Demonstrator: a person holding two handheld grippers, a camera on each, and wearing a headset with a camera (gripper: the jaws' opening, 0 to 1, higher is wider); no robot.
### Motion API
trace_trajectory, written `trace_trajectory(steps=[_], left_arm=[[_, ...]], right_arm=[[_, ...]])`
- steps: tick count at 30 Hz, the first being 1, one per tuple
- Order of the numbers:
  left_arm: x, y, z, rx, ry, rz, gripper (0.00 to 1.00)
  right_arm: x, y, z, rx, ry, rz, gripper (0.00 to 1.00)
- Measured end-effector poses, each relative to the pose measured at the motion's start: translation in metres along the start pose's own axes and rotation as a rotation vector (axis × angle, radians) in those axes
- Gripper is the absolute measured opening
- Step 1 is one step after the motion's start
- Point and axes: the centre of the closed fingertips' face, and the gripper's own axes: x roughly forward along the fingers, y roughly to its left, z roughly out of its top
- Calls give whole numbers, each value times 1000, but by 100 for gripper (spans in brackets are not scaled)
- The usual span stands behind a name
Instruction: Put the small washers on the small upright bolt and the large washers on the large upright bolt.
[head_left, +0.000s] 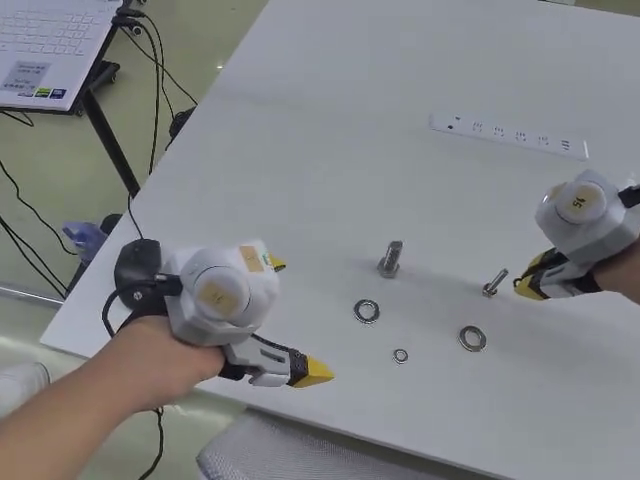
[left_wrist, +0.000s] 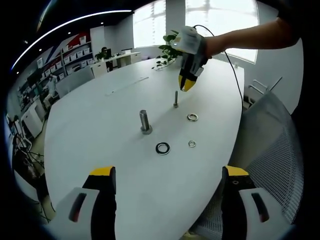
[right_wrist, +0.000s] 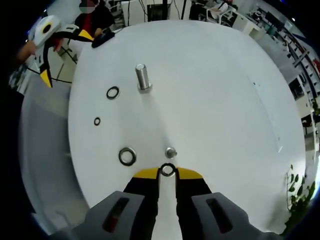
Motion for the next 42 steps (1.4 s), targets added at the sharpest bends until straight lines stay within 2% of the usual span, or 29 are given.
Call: trace_trajectory(steps=[10,28,42], left_arm=[[0,2,0,-4,-1,4,87],[3,3,-2,-8,5,-2,86],[2,4,-8,-22,17,-2,85]], right_arm=[[5,-6,16,-21,-12,-1,12],[23,-7,12,-44,30,18,12],[42,-3,6,-62,58,35,12]])
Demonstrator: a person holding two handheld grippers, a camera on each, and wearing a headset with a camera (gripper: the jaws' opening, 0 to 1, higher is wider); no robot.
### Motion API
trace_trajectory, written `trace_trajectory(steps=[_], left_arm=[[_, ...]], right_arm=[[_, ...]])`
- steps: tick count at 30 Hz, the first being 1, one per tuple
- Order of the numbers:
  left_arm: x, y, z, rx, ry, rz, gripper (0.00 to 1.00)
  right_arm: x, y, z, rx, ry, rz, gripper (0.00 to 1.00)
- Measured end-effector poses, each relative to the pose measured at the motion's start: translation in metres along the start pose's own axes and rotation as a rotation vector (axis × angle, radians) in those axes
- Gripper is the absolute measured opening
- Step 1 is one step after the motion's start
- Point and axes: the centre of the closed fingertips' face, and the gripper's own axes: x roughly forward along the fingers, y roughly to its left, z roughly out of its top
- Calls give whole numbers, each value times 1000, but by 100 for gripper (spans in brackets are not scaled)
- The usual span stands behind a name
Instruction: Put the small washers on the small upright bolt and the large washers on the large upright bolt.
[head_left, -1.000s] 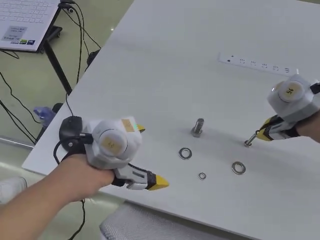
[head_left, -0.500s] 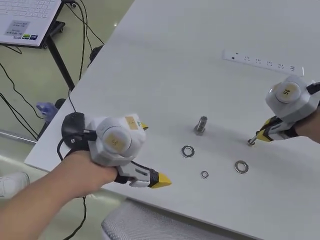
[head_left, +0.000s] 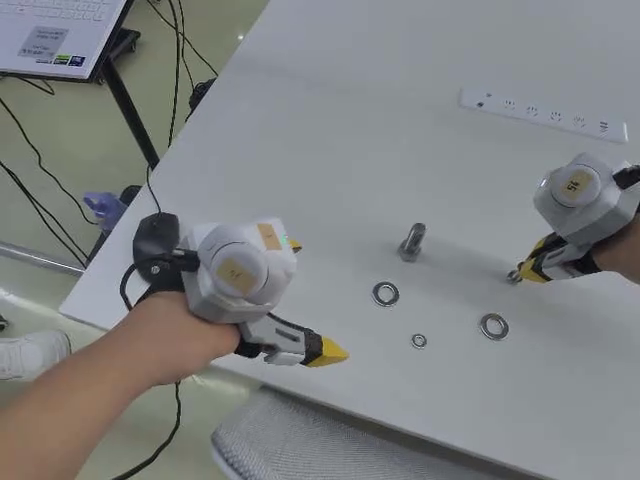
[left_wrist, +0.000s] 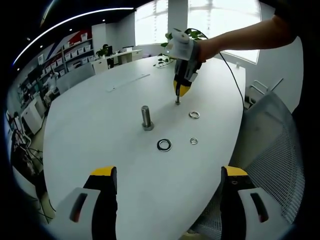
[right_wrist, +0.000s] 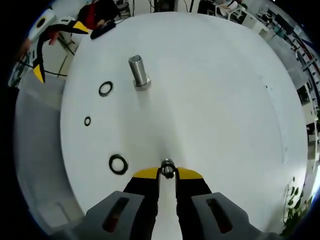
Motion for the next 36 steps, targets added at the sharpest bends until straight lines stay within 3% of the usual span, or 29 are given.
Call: trace_trajectory(steps=[11,36], left_arm=[[0,1,-4,-1,14,-5,85],[0,-1,-4,-3,17,-17,83]], right_arm=[[16,0,-3,-9,15,5,12],[18,4,-4,-30,44,13,13]])
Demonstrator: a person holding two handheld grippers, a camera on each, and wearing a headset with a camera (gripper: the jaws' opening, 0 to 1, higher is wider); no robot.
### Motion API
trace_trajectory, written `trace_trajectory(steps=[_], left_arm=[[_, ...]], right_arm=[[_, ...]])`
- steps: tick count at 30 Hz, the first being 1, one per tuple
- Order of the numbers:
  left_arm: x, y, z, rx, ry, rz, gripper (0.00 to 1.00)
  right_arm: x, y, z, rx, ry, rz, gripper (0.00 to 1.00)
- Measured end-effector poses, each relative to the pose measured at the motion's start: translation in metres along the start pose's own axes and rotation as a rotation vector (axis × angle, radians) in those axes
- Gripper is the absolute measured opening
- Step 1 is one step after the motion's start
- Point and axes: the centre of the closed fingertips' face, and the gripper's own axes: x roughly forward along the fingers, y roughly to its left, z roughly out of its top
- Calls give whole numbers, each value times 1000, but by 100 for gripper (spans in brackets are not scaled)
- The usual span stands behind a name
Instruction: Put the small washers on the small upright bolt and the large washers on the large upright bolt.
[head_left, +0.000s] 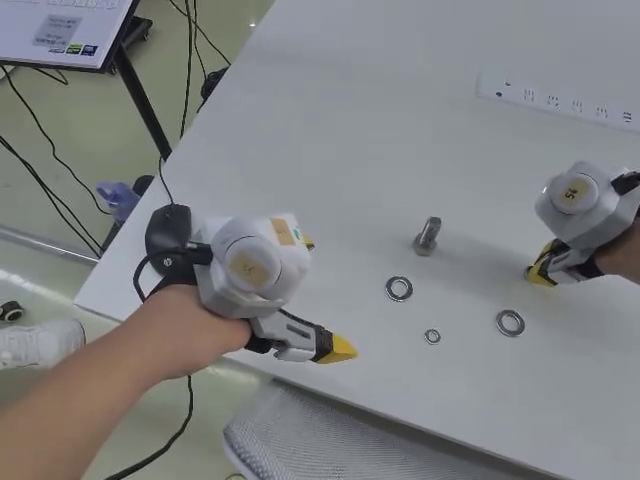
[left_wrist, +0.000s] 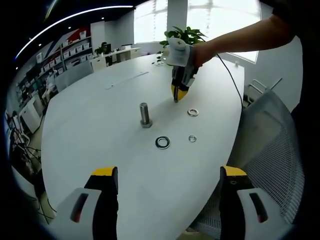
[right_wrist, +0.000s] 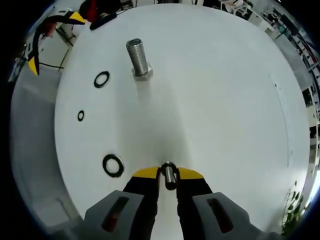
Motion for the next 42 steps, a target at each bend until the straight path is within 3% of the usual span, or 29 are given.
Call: trace_trajectory(steps=[12,23,34,42], left_arm=[[-2,1,0,5,3,1,83],[-4,-1,4,8,-8,7,83],[-8,-3,6,16,-16,10,83],[-9,-2,9,17,-29,19,86]], right_arm=[[-1,-1,2,-4,-15,0,21],[-15,-2,7,-10,-42,0,26],[-27,2,34,-55,-79,-12,28],[-33,26,55,-91,-126,2,30]])
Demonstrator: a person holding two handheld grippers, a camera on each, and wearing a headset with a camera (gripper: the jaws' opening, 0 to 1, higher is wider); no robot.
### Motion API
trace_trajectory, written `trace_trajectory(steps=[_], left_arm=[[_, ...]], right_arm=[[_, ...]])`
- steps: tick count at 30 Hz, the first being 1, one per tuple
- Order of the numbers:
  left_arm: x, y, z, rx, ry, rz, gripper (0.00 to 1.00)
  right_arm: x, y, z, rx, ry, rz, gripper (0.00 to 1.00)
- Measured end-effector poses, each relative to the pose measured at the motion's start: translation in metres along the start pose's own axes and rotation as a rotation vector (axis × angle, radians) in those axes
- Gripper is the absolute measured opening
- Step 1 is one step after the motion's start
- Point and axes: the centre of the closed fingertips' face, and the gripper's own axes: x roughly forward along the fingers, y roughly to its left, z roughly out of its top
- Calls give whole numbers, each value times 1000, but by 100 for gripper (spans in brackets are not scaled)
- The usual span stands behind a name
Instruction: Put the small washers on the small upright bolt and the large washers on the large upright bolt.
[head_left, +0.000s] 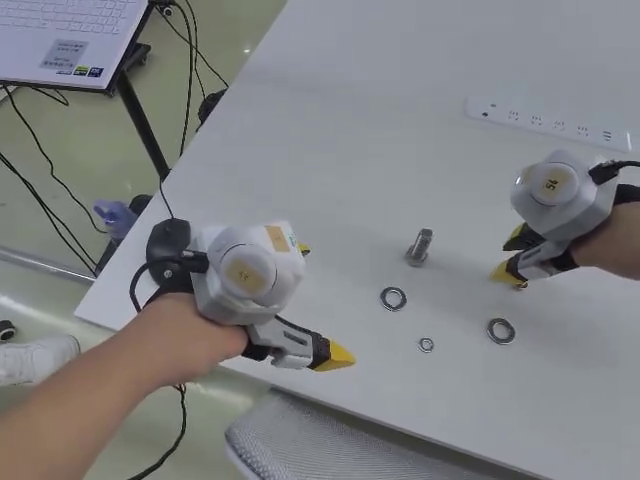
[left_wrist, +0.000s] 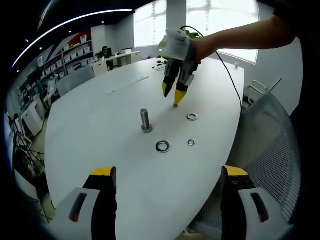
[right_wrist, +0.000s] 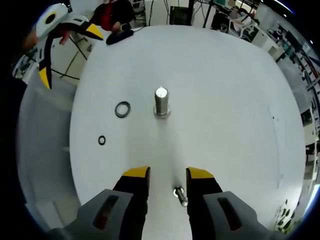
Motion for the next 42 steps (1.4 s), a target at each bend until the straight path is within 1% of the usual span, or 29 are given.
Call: trace_trajectory(steps=[2,4,8,13,16,18,24,26,32,38,42], left_arm=[[0,0,1,4,0,0,86],[0,-1,1,6,0,-2,86],[0,-2,2,7,-2,-1,86],[-2,-4,-1,5,-1,-2,86],[-3,-5,-1,6,0,-1,86],[-3,-6,0,4,-4,-2,86],[-3,-7,-1,6,-2,-2,86],[-3,-8,-1,7,-3,-1,86],[-4,-9,-1,11,0,-3,86],[-5,-11,-1,9,-6,-7,86],[-6,-11,-2,10,-8,-8,86]], right_arm=[[1,7,4,-21,-10,0,30],[2,13,8,-21,-17,9,30],[4,26,10,-37,-22,25,30],[4,39,14,-60,-34,44,31],[4,46,15,-74,-36,53,31],[5,54,17,-80,-42,62,31],[11,78,18,-108,-48,93,31],[13,83,17,-116,-46,100,31],[18,95,16,-134,-49,116,31],[29,107,16,-150,-61,136,31],[37,110,19,-152,-69,136,30]])
